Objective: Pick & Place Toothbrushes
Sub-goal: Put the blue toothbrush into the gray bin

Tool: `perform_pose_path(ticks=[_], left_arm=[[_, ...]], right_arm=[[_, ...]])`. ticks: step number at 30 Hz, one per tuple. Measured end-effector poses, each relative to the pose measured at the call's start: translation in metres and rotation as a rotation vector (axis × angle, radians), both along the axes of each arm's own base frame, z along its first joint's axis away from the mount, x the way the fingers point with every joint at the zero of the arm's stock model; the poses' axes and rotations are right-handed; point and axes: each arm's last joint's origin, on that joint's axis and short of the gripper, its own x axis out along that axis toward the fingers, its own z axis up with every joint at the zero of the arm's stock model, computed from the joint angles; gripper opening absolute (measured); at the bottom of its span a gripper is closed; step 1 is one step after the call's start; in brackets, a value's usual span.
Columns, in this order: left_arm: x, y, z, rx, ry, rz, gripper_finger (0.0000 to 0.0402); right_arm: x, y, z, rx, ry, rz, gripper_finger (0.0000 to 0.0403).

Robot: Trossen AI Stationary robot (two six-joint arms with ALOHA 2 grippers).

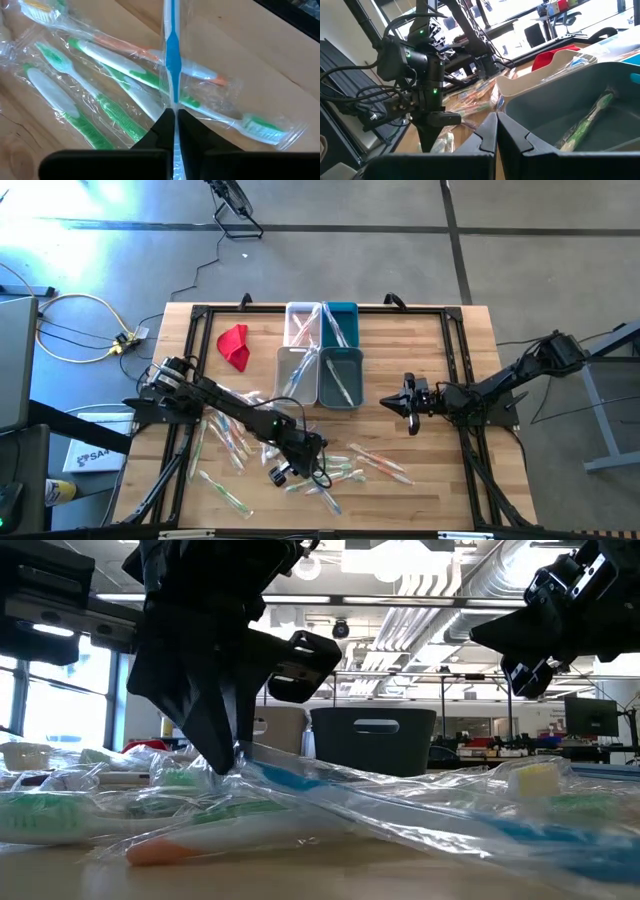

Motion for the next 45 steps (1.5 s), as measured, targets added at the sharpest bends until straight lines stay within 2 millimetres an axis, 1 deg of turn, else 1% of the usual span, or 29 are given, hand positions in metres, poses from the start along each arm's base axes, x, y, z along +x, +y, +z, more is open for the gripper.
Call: perform_pose_path(ticks=[6, 9, 12, 16, 19, 25, 31, 35, 37, 39, 41, 45], left_arm=[[0.000, 0.000, 0.000, 0.009, -0.004, 0.006, 0.0003], [0.004, 0.000, 0.008, 0.032, -0.009, 0.020, 0.0002], [0.011, -0.002, 0.024, 0.047, -0.013, 0.023, 0.0002], [0.016, -0.004, 0.050, 0.066, 0.032, 0.033, 0.0001], [0.020, -0.005, 0.068, 0.071, 0.045, 0.074, 0.0001], [0.031, -0.006, 0.101, 0.065, -0.021, 0.213, 0.0000], [0.038, -0.003, 0.123, 0.100, -0.107, 0.405, 0.0000], [0.040, -0.001, 0.128, 0.133, -0.146, 0.486, 0.0001], [0.039, 0.001, 0.128, 0.160, -0.152, 0.524, 0.0001], [0.039, 0.008, 0.126, 0.194, -0.127, 0.567, 0.0001], [0.037, 0.019, 0.122, 0.216, -0.067, 0.626, 0.0001], [0.035, 0.049, 0.115, 0.250, 0.055, 0.746, 0.0001]], right_arm=[[0.000, 0.000, 0.000, 0.017, 0.000, 0.000, 0.0002], [0.000, 0.000, 0.000, 0.015, 0.000, 0.000, 0.0002], [0.000, 0.000, 0.000, 0.012, 0.002, 0.001, 0.0002], [0.000, 0.000, -0.002, 0.006, 0.019, 0.003, 0.0002], [0.000, 0.000, -0.004, 0.000, 0.039, 0.003, 0.0002], [0.000, 0.000, -0.008, -0.012, 0.076, 0.009, 0.0002], [0.000, 0.001, -0.008, -0.013, 0.084, 0.035, 0.0002], [0.000, 0.002, -0.008, -0.011, 0.085, 0.070, 0.0002], [0.000, 0.002, -0.009, -0.012, 0.091, 0.082, 0.0002], [0.000, 0.002, -0.009, -0.013, 0.093, 0.084, 0.0002], [0.000, 0.002, -0.009, -0.013, 0.094, 0.083, 0.0002], [0.000, 0.002, -0.009, -0.014, 0.094, 0.083, 0.0003]])
